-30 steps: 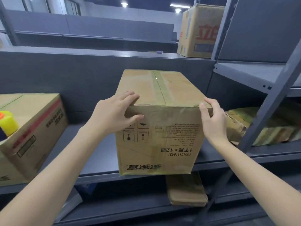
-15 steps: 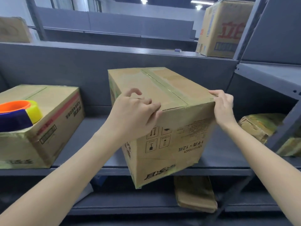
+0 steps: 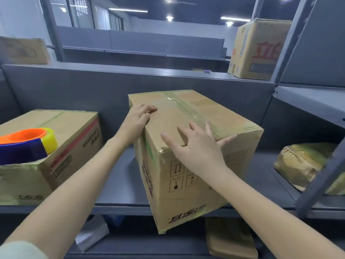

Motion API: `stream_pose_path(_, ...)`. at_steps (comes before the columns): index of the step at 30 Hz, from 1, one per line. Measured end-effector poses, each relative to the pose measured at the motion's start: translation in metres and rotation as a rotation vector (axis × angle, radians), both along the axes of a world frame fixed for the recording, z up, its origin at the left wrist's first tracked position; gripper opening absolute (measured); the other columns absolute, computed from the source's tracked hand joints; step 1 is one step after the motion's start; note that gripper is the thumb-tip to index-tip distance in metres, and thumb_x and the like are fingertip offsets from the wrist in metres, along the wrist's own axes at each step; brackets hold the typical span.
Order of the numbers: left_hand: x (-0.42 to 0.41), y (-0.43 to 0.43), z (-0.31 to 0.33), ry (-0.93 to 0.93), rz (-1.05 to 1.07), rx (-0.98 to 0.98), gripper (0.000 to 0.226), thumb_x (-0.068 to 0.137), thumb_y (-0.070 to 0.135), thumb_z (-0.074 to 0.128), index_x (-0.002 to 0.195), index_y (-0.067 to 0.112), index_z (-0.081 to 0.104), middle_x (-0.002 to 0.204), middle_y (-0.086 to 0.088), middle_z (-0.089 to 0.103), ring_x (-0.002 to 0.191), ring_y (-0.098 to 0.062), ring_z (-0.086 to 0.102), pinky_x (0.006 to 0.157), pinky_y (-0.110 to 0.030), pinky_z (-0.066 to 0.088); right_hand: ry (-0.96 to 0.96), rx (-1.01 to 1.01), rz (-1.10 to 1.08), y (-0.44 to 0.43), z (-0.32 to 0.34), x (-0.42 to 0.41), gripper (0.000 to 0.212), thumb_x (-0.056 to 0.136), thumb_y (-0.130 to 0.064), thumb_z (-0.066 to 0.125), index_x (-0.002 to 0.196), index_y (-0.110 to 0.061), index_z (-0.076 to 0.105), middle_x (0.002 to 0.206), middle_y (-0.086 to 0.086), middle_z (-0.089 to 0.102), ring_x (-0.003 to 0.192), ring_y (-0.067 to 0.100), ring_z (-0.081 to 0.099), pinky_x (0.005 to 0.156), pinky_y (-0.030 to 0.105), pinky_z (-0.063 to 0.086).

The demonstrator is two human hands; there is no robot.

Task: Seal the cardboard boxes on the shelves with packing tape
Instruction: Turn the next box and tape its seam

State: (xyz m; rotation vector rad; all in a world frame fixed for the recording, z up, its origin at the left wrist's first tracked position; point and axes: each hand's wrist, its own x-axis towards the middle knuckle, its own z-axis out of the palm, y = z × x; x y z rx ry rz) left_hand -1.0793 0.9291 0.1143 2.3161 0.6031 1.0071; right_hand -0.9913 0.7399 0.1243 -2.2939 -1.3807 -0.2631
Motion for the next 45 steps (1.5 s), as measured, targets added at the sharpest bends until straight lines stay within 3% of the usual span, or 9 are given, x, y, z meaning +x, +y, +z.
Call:
stream_pose_path(3,0.005,-0.005,-0.005,-0.090,0.023,-0.021,0.050,0.076,0.015,0.027,0.112,0.004,0.061,0.119,-0.011,0.055,0.107,-0.002,0.040,0.096,-0.007,0.028,-0.049,-0.063,0.001,-0.004,-0.003,-0.007,0.109,0.056,-0.093,0.001,0.142,-0.035,0.033,0.157,-0.003,0.012,0.144,0.030,-0.009,0.090,0.077,-0.019)
stream_pose_path(5,0.006,-0.008,-0.003,-0.102,0.048,-0.017,0.052,0.074,0.015,0.026,0.110,0.003,0.062,0.116,-0.010,0.056,0.111,-0.012,0.042,0.101,-0.020,0.032,-0.058,-0.110,0.024,-0.008,-0.001,-0.006,0.115,0.051,-0.094,0.000,0.147,-0.035,0.022,0.158,-0.004,0.005,0.144,0.029,-0.011,0.090,0.076,-0.019)
stream_pose_path(10,-0.002,-0.027,-0.006,-0.139,0.213,0.138,0.049,0.078,0.015,0.025,0.101,0.003,0.066,0.107,-0.009,0.063,0.104,-0.029,0.052,0.099,-0.047,0.035,-0.125,-0.132,0.099,-0.029,0.003,-0.004,0.096,0.067,-0.088,0.011,0.147,-0.035,0.019,0.158,-0.002,0.006,0.144,0.030,-0.005,0.094,0.072,-0.020)
stream_pose_path(15,-0.009,-0.057,-0.006,-0.085,0.426,0.251,0.054,0.084,0.025,0.015,0.103,0.013,0.064,0.107,0.001,0.062,0.105,-0.016,0.049,0.097,-0.030,0.022,-0.256,-0.174,0.122,-0.032,-0.001,-0.017,0.078,0.083,-0.071,0.010,0.148,-0.028,0.015,0.157,0.011,0.012,0.143,0.038,0.005,0.103,0.069,-0.008)
stream_pose_path(20,-0.019,-0.082,-0.009,0.066,0.503,0.419,0.060,0.087,0.037,0.011,0.103,0.014,0.064,0.102,0.000,0.063,0.101,-0.020,0.052,0.097,-0.038,0.021,-0.278,-0.311,0.319,-0.038,0.009,0.008,0.061,0.090,-0.062,0.020,0.146,-0.041,0.005,0.157,0.012,0.007,0.141,0.044,0.001,0.109,0.067,-0.003)
stream_pose_path(26,-0.028,-0.104,-0.018,0.146,0.557,0.628,0.056,0.091,0.051,0.027,0.102,0.012,0.066,0.097,-0.005,0.064,0.092,-0.030,0.055,0.090,-0.040,0.024,-0.264,-0.415,0.541,-0.060,0.023,0.062,0.057,0.091,-0.057,0.024,0.142,-0.051,-0.001,0.158,-0.003,-0.004,0.145,0.023,-0.009,0.116,0.046,-0.008)
stream_pose_path(34,-0.008,-0.080,-0.022,0.124,0.489,0.670,0.050,0.089,0.050,0.039,0.114,0.014,0.062,0.108,-0.007,0.059,0.102,-0.030,0.046,0.089,-0.035,0.027,-0.119,-0.308,0.569,-0.028,0.022,0.119,0.055,0.100,-0.020,0.036,0.146,-0.040,0.014,0.156,-0.013,0.006,0.144,0.006,-0.003,0.117,0.047,-0.004)
stream_pose_path(39,0.016,-0.066,-0.027,0.134,0.510,0.697,0.046,0.090,0.048,0.042,0.114,0.014,0.063,0.116,-0.004,0.062,0.107,-0.030,0.052,0.088,-0.037,0.033,-0.047,-0.304,0.601,0.000,0.031,0.152,0.058,0.098,-0.010,0.043,0.144,-0.037,0.022,0.155,-0.014,0.014,0.141,-0.001,0.005,0.110,0.019,-0.004)
stream_pose_path(45,0.017,-0.048,-0.030,0.036,0.488,0.711,0.044,0.089,0.047,0.046,0.113,0.015,0.065,0.116,0.000,0.064,0.103,-0.019,0.045,0.089,-0.031,0.028,-0.037,-0.208,0.616,0.008,0.022,0.157,0.054,0.096,-0.022,0.048,0.139,-0.044,0.023,0.149,-0.022,0.019,0.142,0.002,0.012,0.117,0.043,0.010)
